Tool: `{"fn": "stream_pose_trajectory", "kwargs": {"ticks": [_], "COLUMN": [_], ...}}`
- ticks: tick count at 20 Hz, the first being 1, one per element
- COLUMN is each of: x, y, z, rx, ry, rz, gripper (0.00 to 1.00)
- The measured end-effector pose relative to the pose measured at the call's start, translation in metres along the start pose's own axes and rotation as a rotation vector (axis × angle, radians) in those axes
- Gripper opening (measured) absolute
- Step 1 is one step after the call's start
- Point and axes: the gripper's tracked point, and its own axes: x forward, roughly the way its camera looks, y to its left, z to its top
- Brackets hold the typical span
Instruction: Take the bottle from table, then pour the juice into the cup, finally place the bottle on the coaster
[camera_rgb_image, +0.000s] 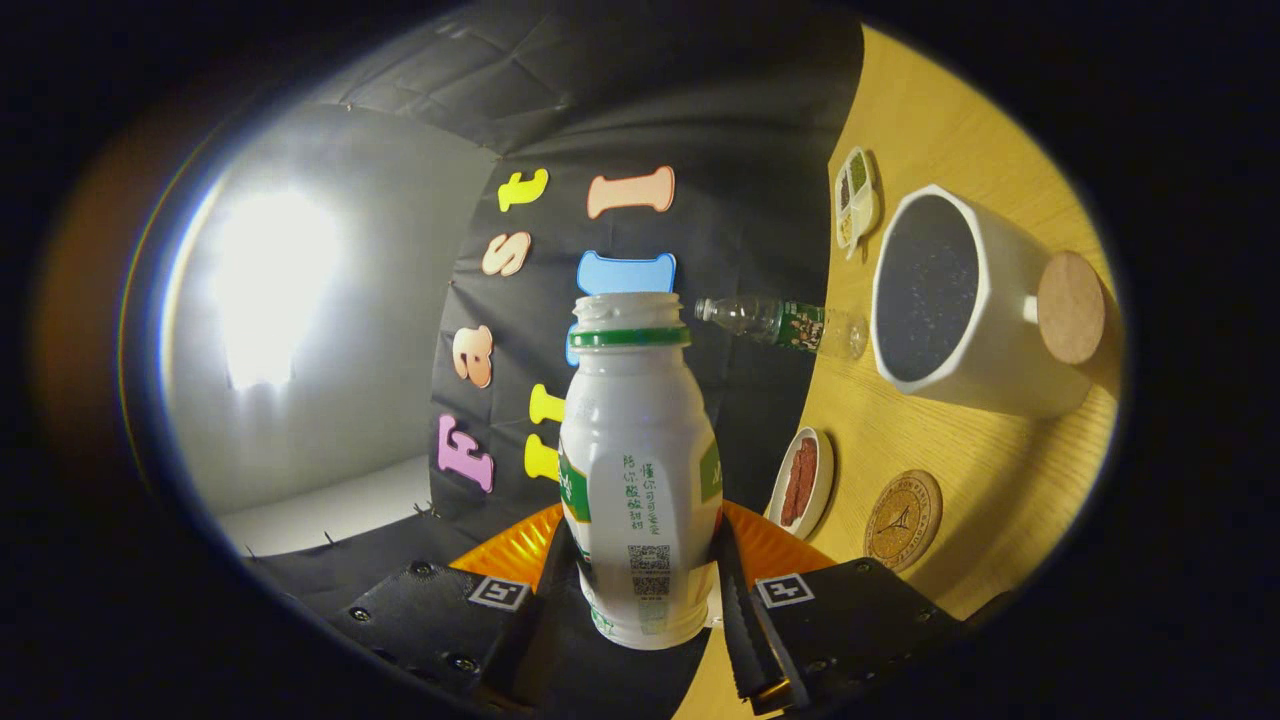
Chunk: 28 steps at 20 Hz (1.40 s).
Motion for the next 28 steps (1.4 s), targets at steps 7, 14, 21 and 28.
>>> {"fn": "stream_pose_trajectory", "kwargs": {"ticks": [7,14,21,28], "x": [0.000,0.005,0.003,0.002], "y": [-0.002,-0.004,-0.007,-0.005], "z": [0.009,0.015,0.013,0.012], "rx": [0.098,0.182,0.244,0.258], "ry": [-0.042,-0.070,-0.068,-0.062], "rz": [-0.008,-0.011,-0.029,-0.023], "gripper": [0.67,0.67,0.67,0.67]}}
